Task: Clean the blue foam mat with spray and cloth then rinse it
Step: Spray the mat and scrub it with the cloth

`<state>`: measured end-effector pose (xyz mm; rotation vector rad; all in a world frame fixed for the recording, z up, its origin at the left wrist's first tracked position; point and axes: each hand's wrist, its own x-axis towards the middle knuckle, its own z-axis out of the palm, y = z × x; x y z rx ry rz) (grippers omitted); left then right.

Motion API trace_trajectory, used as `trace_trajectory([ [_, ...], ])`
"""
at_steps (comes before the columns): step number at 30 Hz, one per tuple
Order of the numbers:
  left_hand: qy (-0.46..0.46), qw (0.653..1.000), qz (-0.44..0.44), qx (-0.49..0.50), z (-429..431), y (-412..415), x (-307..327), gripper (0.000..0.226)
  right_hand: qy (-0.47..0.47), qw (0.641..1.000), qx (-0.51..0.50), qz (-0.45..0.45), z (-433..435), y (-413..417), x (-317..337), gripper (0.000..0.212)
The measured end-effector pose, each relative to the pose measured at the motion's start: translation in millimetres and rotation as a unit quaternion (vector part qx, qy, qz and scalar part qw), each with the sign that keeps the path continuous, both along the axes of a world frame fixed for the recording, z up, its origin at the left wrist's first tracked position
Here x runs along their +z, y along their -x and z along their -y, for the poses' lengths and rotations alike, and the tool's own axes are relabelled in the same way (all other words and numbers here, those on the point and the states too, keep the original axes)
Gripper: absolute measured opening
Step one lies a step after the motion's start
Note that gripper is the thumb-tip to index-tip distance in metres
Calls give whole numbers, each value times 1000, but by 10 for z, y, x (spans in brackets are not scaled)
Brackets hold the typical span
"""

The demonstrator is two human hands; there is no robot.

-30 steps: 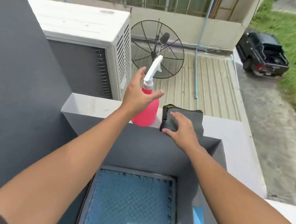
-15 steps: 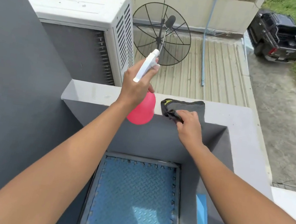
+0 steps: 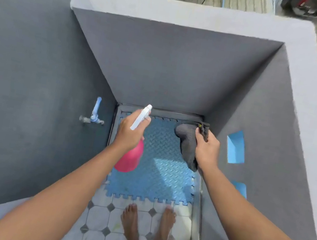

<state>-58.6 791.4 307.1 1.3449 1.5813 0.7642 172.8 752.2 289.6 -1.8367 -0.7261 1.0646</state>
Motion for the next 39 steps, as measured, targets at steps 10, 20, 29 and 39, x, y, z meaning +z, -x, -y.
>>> trace_trajectory([
  [10,147,980,-136,-2,1797,640,-2886,24,103,994,31,-30,1163,363,-2440,11],
  [20,140,971,-191,19,1854,993,-5222,54,19,999,-1,45,840,384,-4713,19],
  [29,82,971,-224,-23,1664,1138,-6240,43,-114,983,89,109,-262,121,-5372,25],
  [39,21,985,-166,30,1997,1289,-5955,55,-53,979,164,111,179,237,-5626,27],
])
